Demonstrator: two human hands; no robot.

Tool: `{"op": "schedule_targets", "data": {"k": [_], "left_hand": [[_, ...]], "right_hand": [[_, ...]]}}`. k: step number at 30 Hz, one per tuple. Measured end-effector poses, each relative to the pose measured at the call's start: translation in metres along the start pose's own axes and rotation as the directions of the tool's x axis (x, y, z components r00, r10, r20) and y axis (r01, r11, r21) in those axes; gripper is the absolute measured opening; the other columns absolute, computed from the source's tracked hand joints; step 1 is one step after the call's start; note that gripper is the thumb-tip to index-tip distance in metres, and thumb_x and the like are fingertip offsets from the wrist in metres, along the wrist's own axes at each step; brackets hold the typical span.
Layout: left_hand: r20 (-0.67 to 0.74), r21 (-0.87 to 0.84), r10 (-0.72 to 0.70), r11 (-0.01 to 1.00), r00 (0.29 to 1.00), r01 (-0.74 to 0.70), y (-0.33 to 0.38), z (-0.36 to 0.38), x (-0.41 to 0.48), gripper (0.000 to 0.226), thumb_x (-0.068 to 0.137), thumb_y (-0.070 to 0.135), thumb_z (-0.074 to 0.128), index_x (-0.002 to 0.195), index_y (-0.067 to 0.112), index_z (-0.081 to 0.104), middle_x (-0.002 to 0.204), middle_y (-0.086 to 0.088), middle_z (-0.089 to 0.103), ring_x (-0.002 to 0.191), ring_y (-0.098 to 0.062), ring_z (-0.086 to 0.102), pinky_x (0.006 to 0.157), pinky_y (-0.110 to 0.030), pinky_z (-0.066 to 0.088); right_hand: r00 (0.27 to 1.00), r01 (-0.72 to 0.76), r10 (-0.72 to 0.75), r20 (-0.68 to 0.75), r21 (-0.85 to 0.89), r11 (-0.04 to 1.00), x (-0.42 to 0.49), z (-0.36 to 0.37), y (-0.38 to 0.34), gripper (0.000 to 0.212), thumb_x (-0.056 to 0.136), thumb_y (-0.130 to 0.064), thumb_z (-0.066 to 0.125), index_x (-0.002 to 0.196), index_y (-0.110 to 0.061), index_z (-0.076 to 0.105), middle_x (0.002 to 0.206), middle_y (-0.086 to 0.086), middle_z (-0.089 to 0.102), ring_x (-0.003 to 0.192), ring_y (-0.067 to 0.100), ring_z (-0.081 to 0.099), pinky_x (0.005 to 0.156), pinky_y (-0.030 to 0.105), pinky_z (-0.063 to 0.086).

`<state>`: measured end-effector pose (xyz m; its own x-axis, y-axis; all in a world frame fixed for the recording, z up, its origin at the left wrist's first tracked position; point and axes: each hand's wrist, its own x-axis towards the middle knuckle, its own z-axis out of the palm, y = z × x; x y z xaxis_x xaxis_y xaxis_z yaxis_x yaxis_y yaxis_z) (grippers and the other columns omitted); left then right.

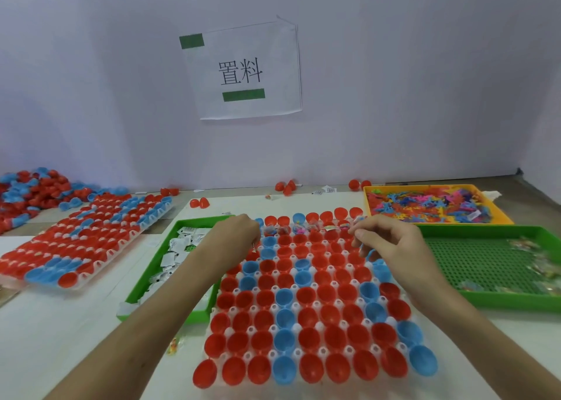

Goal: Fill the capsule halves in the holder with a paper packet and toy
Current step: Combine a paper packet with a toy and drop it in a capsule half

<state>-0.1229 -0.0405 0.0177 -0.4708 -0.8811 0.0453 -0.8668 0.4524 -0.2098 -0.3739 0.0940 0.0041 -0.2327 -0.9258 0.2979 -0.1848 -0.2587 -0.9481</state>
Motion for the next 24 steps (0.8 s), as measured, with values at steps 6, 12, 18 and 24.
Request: {"op": "schedule_targets", "data": {"k": [6,12,18,24], "left_hand": [[0.004,-0.031,0.013,0.999,1.0,-0.013,0.0,0.0,0.005,0.022,0.086,-0.002,0.06,0.088,0.013,0.076,0.085,-0.003,0.065,0.074,-0.017,0.066,0.064,-0.022,0.054],[-0.002,-0.054,0.04,0.998,0.999,-0.041,0.004,0.005,0.005,0.028,0.084,-0.009,0.054,0.073,0.017,0.06,0.074,0.001,0.052,0.066,-0.014,0.055,0.066,-0.028,0.053],[-0.022,-0.021,0.057,0.998,0.998,-0.057,0.001,0.009,0.008,0.016,0.086,0.0,0.062,0.082,0.012,0.071,0.073,0.004,0.053,0.072,-0.017,0.061,0.073,-0.03,0.058],[0.0,-0.025,0.04,0.999,0.999,-0.04,0.005,0.007,0.007,0.028,0.084,-0.001,0.064,0.065,0.02,0.062,0.066,0.006,0.048,0.066,-0.014,0.059,0.073,-0.028,0.058]], "right_hand": [[1.0,0.005,-0.005,0.011,-0.001,1.0,0.0,0.001,-0.002,0.017,0.093,-0.002,0.063,0.086,-0.014,0.074,0.071,0.002,0.071,0.059,0.008,0.062,0.057,0.013,0.048],[1.0,0.002,-0.002,0.012,-0.001,1.0,0.0,0.001,-0.002,0.018,0.093,-0.002,0.063,0.086,-0.014,0.074,0.07,0.004,0.071,0.06,0.009,0.063,0.059,0.014,0.05],[1.0,0.02,-0.02,0.02,-0.016,1.0,0.001,-0.001,-0.002,0.021,0.094,-0.004,0.062,0.085,-0.018,0.074,0.07,0.003,0.071,0.06,0.01,0.063,0.059,0.015,0.05],[1.0,0.012,-0.011,0.014,-0.017,1.0,0.001,-0.003,0.001,0.02,0.094,-0.004,0.062,0.086,-0.018,0.074,0.071,0.002,0.071,0.062,0.011,0.064,0.06,0.016,0.052]]}}
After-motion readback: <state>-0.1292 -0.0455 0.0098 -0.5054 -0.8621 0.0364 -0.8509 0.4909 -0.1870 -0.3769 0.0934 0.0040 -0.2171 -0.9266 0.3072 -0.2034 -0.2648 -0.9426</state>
